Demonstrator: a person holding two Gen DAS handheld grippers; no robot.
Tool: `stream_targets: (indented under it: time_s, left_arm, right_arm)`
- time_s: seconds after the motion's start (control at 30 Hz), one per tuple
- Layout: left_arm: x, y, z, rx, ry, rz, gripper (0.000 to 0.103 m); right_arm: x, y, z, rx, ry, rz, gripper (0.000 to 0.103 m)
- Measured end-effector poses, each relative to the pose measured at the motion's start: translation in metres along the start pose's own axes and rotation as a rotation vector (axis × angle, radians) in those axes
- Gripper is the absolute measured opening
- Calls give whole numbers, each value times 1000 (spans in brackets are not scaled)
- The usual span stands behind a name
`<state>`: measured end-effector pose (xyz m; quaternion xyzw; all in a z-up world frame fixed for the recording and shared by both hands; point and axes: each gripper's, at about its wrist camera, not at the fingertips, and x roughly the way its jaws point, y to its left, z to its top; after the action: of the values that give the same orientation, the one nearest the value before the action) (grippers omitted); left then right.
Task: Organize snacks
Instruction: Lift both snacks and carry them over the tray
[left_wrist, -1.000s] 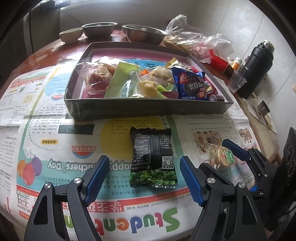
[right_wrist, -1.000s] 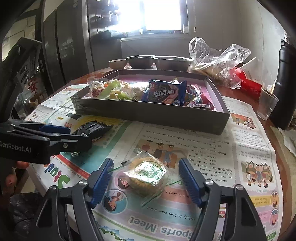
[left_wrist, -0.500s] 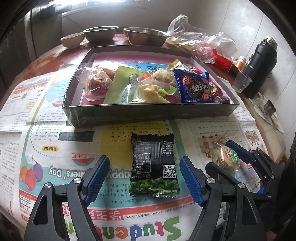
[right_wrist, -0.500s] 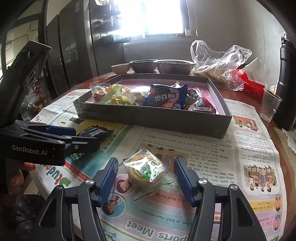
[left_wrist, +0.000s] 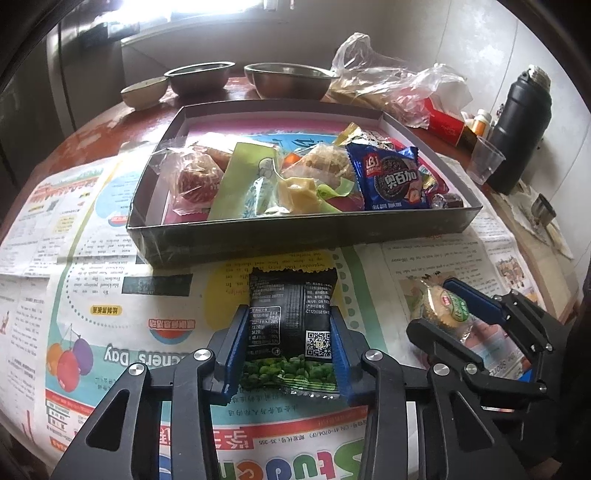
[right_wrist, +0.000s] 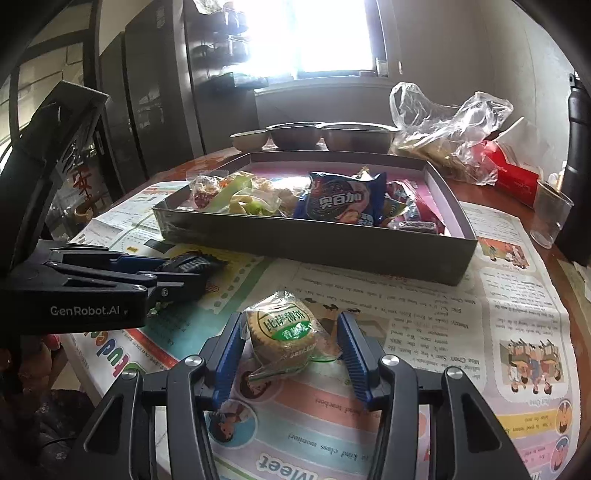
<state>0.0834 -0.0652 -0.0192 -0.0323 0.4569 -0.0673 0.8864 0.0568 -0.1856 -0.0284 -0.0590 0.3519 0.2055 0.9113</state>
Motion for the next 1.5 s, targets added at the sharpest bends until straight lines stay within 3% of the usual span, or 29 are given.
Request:
stream_targets:
  time_s: [0.2,1.5]
  left_arm:
    - [-3,4,2,-27,3,-32,41]
    - [-39,6,34,-39,-89,-63,41]
  right_arm:
    - [0,-2,4,11,-2,7,51]
    - [-26,-8,51,28,-122,-9,51]
